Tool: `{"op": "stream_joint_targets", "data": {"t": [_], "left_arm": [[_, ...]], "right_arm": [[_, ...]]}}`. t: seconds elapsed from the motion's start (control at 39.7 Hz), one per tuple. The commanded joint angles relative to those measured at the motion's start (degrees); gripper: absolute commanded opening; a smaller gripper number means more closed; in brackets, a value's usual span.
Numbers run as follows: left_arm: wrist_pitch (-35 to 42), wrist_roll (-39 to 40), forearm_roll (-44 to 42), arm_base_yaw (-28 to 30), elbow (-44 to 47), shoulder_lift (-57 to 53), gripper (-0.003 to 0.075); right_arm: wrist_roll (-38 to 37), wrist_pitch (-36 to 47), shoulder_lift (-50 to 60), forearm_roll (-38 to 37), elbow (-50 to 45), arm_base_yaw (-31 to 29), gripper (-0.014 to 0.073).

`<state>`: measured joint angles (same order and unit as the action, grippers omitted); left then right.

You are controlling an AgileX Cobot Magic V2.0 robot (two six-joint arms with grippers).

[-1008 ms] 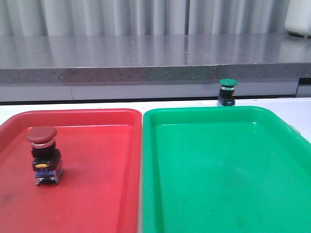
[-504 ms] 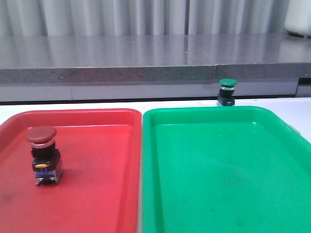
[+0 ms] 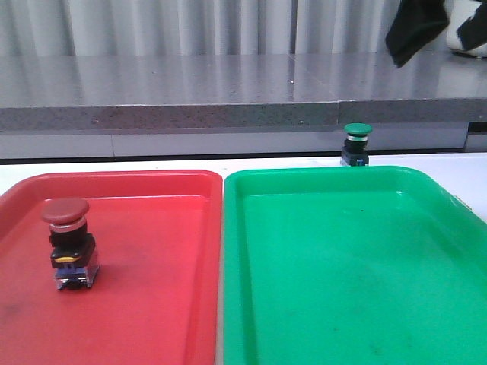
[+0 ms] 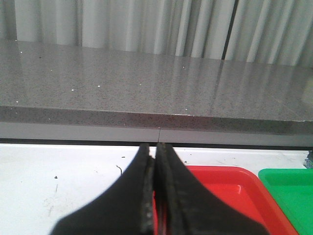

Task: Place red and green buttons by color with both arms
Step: 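Lower the right gripper over the green-capped button and close on it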

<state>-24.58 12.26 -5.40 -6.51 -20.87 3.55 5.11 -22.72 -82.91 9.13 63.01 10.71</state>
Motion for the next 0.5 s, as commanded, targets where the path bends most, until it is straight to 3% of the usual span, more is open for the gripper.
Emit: {"op": "stream_joint_targets", "data": {"t": [0.0, 0.23, 0.48], "left_arm": [[4.95, 0.13, -0.24, 0.13, -1.35, 0.59, -0.0020], [4.95, 0.13, -0.24, 0.13, -1.35, 0.59, -0.0020], [4.95, 0.13, -0.24, 0.13, -1.35, 0.59, -0.0020]], "right_arm": [[-0.67, 1.45, -5.09, 0.15, 6.51, 0.07, 0.0633], [-5.11, -3.63, -19.72, 0.15, 19.73, 0.07, 0.0633], [-7.95, -4.04, -28.73, 0.15, 27.22, -0.38, 0.0633]]}}
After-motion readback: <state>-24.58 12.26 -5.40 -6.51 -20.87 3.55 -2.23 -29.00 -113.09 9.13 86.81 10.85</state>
